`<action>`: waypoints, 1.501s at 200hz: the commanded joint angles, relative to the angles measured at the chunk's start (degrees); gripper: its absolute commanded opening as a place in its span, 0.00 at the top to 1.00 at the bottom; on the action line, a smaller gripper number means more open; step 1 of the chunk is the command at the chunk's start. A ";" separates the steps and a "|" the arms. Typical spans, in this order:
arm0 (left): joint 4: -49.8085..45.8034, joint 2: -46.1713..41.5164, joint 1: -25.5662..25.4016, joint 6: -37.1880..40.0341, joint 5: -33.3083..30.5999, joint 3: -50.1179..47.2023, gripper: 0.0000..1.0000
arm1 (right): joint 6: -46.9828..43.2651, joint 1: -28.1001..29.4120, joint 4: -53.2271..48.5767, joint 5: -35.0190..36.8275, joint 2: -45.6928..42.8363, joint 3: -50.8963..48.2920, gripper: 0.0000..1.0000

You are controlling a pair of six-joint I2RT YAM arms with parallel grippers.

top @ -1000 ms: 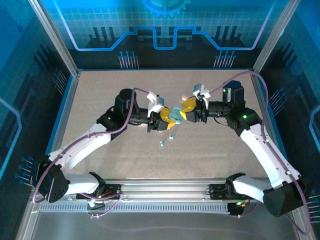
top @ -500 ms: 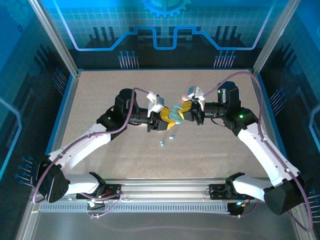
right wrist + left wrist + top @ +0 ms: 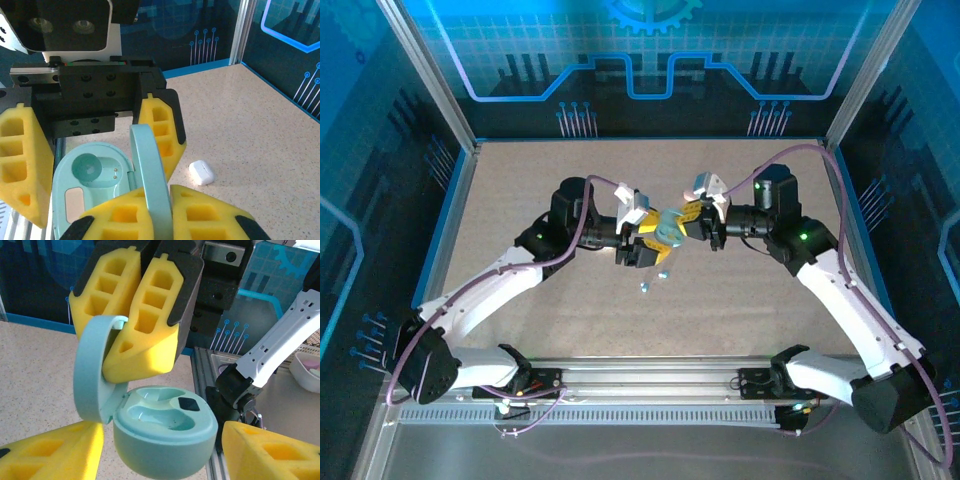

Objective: Insert wireless bluetooth earbuds into charging case

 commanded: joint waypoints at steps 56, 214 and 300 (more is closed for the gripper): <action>1.66 1.60 -0.59 -0.29 -0.29 0.63 0.38 | -0.84 1.74 -0.28 3.21 -0.79 2.09 0.88; 0.57 1.10 -0.73 0.97 0.79 0.64 0.65 | -0.61 2.19 -1.96 4.25 -0.57 2.93 0.81; 0.59 -1.09 -0.69 3.89 1.10 -1.23 0.66 | 8.06 -3.31 -8.27 -3.04 4.97 9.41 0.59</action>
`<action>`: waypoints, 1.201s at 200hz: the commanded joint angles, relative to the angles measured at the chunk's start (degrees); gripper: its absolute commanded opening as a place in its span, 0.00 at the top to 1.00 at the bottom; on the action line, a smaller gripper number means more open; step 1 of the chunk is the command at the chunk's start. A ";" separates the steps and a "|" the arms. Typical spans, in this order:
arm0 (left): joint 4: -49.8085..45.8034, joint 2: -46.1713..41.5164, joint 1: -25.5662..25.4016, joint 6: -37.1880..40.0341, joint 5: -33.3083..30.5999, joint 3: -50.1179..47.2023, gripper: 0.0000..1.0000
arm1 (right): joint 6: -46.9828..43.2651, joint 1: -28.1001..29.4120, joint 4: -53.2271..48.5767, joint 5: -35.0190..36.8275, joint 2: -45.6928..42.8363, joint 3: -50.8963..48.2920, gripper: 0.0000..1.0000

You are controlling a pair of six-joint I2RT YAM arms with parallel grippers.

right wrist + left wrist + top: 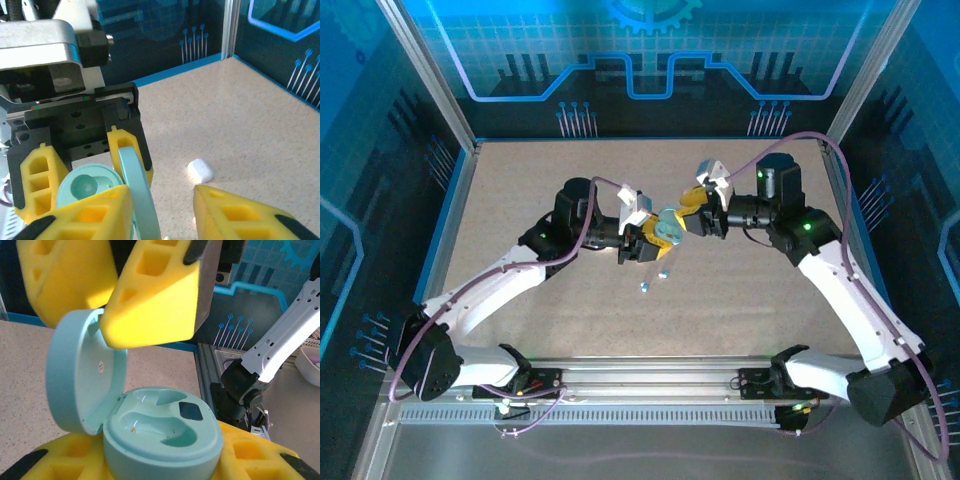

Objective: Insert wireless bluetooth earbuds into charging case

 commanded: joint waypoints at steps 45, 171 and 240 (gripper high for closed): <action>4.22 -1.60 -0.19 -0.75 -2.66 -2.83 0.66 | 8.69 -1.74 -0.75 -4.92 -0.01 5.03 0.47; 22.59 -6.60 4.24 -10.96 -20.07 -13.23 0.68 | 32.57 -11.29 -11.74 15.58 9.18 -1.12 0.55; 21.97 -9.53 4.49 -8.85 -21.72 -14.12 0.67 | 32.41 0.68 -12.68 18.94 29.52 -0.21 0.59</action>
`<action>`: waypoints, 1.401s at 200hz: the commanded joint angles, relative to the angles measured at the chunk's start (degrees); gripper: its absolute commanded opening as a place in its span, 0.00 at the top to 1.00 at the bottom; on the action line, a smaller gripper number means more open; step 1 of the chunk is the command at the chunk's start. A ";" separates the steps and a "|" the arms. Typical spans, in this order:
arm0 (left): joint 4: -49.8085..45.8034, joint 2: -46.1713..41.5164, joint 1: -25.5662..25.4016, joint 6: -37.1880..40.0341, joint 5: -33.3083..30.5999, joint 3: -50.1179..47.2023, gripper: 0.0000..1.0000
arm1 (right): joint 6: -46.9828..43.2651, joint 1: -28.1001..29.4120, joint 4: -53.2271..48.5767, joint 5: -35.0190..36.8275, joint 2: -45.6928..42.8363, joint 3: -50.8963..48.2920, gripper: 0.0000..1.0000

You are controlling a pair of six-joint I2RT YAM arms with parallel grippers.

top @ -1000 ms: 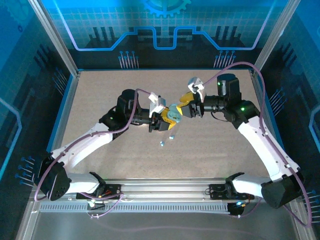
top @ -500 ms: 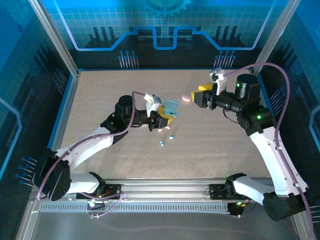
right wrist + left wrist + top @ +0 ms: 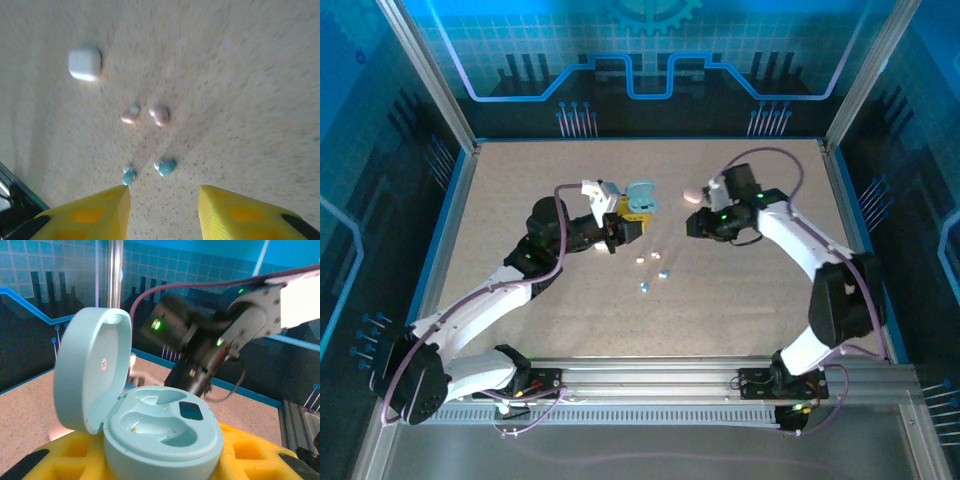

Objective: Insert wireless bluetooth earbuds into charging case

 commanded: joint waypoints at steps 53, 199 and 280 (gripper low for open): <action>0.74 -4.24 0.47 3.55 -3.34 -1.90 0.67 | 4.99 11.55 0.89 3.27 10.76 3.91 0.61; -0.58 -5.60 0.45 4.39 -3.26 -1.90 0.67 | -0.59 18.35 -8.09 11.15 23.79 15.57 0.64; -0.82 -5.33 0.49 4.29 -3.01 -1.66 0.67 | -4.13 19.80 -12.18 12.22 24.29 15.85 0.66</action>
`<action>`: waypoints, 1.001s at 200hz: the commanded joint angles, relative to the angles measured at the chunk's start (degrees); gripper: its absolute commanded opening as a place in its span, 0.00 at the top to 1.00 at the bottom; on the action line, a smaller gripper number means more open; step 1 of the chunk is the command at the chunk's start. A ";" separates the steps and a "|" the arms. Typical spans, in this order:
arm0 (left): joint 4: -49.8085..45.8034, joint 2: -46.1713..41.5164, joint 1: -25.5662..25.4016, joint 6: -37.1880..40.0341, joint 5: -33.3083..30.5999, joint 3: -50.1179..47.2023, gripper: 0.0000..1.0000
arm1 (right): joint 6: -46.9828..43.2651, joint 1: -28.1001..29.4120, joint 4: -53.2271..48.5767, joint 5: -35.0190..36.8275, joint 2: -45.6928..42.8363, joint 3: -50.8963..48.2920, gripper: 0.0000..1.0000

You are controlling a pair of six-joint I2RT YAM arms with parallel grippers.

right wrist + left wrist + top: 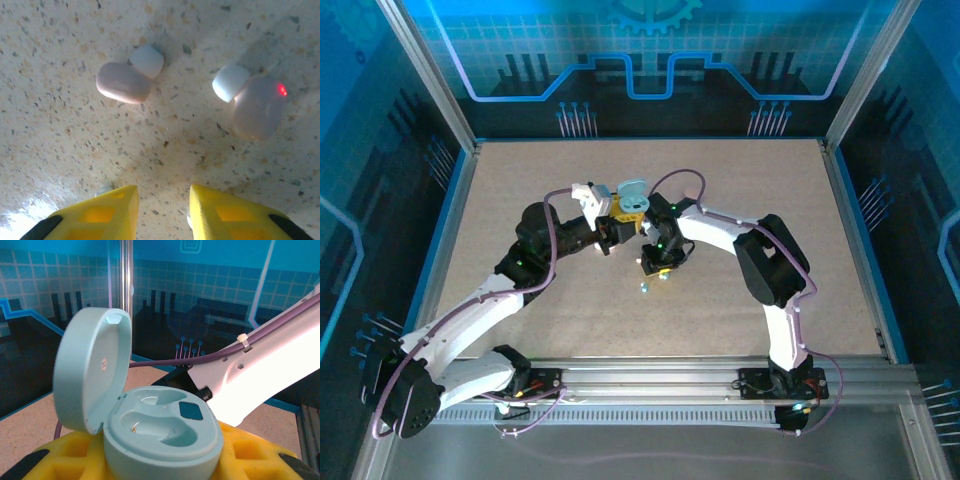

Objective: Insert wireless bluetooth earbuds into charging case

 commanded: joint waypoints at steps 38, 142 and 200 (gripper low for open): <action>-0.12 -0.62 0.36 1.16 0.07 -0.13 0.67 | -4.02 1.26 -5.31 1.50 -2.49 -0.11 0.66; 0.45 0.15 0.32 0.32 0.49 0.19 0.67 | -4.22 -0.09 -4.16 3.11 -8.72 -9.08 0.66; 0.45 0.13 0.32 0.06 0.50 0.18 0.67 | -1.16 -0.81 -1.66 3.21 -10.87 -9.36 0.67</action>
